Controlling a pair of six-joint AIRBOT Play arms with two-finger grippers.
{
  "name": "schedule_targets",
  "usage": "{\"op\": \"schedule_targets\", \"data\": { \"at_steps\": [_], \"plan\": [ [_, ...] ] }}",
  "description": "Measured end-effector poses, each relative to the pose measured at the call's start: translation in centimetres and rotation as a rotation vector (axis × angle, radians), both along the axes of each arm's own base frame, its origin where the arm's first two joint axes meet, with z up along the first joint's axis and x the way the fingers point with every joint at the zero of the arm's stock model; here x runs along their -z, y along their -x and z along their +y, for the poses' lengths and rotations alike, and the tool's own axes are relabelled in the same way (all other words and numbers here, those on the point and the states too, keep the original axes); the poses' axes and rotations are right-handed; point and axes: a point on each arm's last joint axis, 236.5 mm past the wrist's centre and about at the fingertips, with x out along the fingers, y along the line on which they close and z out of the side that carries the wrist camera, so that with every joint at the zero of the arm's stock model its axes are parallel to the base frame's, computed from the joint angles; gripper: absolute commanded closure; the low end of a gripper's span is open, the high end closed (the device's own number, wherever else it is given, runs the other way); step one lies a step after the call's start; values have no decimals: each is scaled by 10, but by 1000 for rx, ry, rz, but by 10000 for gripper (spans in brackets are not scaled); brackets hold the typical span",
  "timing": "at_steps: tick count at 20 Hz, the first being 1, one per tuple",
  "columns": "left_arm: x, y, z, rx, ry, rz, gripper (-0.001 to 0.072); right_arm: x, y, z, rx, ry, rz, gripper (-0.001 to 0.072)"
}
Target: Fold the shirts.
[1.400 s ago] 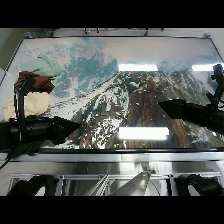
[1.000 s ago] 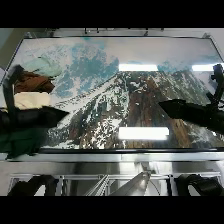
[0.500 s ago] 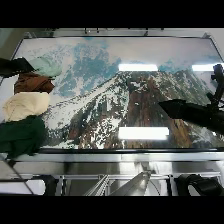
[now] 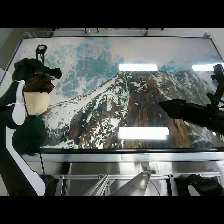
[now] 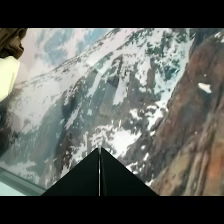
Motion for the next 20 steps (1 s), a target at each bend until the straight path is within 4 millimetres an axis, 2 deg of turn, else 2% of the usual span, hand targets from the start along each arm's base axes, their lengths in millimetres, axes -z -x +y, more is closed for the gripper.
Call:
{"op": "schedule_targets", "data": {
  "at_steps": [1, 3, 4, 10, 13, 14, 17, 18, 20],
  "plan": [
    [5, -4, -1, 16, -30, -9, 225, 0, 0, 0, 0, 0, 0, 692],
    [9, -11, -3, 39, -69, -20, 505, 0, 0, 0, 0, 0, 0, 692],
    [9, -13, -3, 50, -91, -28, 676, 0, 0, 0, 0, 0, 0, 692],
    [8, -10, -5, 85, -124, -4, 685, 0, 0, 0, 0, 0, 0, 692],
    [1, -4, -18, 120, -132, 18, 685, 0, 0, 0, 0, 0, 0, 692],
    [-8, -5, -24, 134, -136, 6, 685, 0, 0, 0, 0, 0, 0, 692],
    [-55, 0, -51, 178, -120, -25, 685, 0, 0, 0, 0, 0, 0, 692],
    [-72, 7, -67, 200, -91, -21, 685, 0, 0, 0, 0, 0, 0, 692],
    [-118, 26, -111, 264, 4, -31, 685, 0, 0, 0, 0, 0, 0, 692]
  ]
}}
